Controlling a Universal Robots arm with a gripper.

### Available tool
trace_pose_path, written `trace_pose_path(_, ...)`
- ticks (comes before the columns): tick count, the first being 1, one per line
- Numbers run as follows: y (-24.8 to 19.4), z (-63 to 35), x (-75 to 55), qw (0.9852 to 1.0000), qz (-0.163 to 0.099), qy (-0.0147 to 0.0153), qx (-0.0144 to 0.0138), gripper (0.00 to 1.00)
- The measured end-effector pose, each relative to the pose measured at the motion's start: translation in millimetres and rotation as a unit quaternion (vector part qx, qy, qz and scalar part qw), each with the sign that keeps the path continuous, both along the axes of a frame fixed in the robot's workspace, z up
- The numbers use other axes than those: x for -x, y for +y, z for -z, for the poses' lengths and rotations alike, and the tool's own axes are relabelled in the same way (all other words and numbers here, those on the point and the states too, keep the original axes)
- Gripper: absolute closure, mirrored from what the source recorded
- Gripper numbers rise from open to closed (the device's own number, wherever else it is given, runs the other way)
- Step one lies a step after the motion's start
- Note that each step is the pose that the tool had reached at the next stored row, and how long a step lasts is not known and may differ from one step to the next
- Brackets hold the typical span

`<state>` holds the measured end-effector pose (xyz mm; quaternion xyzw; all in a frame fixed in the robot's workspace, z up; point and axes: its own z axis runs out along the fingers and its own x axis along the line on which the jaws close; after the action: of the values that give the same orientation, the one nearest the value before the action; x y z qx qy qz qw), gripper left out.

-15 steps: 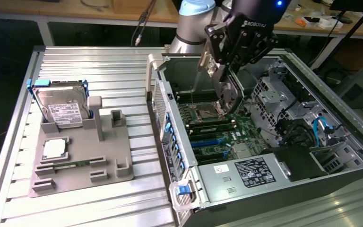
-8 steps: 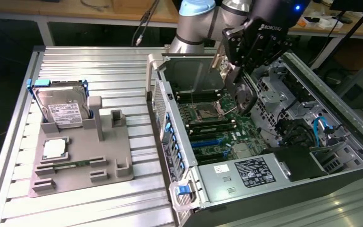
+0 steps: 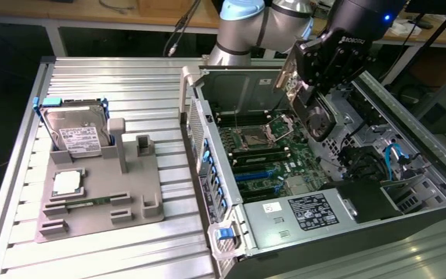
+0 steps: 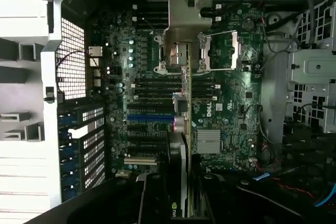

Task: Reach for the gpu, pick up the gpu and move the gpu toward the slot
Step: 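Pick up the gpu and move the gpu toward the slot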

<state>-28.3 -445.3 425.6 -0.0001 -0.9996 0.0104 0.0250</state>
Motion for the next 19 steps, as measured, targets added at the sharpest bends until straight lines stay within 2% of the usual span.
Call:
trace_pose_path(5, 0.0, 0.0, -0.2, 1.0000, 0.000, 0.0000, -0.0002, 0.73)
trace_pose_path(7, 0.0, 0.3, -1.1, 0.9999, -0.010, 0.0000, -0.0004, 0.73)
trace_pose_path(8, 0.0, 0.5, -1.2, 0.9997, -0.026, 0.0000, -0.0004, 0.73)
trace_pose_path(9, 0.0, 0.8, -1.3, 0.9991, -0.043, 0.0000, -0.0003, 0.73)
trace_pose_path(14, 0.0, 2.2, -1.4, 0.9961, -0.088, 0.0000, -0.0003, 0.73)
trace_pose_path(18, 0.0, 3.5, -1.5, 0.9922, -0.124, 0.0000, -0.0002, 0.73)
trace_pose_path(19, 0.0, 4.0, -1.5, 0.9909, -0.135, 0.0000, -0.0003, 0.73)
